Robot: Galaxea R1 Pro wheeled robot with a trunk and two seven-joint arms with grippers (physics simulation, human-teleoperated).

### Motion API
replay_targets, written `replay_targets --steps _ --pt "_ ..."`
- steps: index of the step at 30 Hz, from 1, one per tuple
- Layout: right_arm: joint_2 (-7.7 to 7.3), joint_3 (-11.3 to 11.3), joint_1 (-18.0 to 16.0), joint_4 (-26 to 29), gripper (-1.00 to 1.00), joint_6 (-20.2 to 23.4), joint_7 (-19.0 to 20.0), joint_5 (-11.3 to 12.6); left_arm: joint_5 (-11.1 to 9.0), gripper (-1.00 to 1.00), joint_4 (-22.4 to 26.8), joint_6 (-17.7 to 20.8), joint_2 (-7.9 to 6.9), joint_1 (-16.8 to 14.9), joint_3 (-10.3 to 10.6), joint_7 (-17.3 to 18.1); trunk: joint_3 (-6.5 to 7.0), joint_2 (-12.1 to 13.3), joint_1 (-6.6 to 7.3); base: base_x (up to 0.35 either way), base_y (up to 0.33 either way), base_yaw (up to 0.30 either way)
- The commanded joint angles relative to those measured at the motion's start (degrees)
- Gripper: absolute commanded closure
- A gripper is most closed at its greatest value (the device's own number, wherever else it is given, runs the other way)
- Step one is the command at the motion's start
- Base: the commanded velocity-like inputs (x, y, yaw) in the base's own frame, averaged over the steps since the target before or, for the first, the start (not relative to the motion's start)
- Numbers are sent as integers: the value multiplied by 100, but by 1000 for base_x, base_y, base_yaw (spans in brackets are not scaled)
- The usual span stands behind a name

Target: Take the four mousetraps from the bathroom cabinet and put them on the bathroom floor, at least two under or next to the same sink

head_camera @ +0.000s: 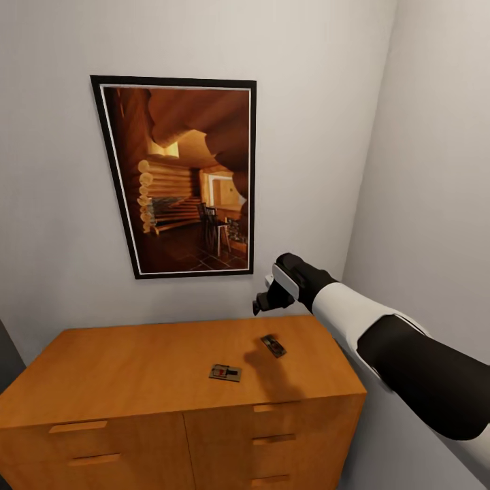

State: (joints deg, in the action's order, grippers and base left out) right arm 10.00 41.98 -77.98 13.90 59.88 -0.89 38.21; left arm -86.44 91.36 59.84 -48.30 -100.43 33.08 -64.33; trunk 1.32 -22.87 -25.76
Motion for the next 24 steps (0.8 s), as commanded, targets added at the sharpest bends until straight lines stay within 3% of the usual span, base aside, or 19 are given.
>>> replay_targets --steps 1,24 --pt "0 37 13 -2 -100 12 -13 33 -49 -100 5 16 -6 -12 17 -59 -3 -5 -3 0 0 0" --pt "0 74 131 -84 -100 12 -30 21 -50 -100 5 16 -12 -12 18 -31 -3 -5 -3 0 0 0"
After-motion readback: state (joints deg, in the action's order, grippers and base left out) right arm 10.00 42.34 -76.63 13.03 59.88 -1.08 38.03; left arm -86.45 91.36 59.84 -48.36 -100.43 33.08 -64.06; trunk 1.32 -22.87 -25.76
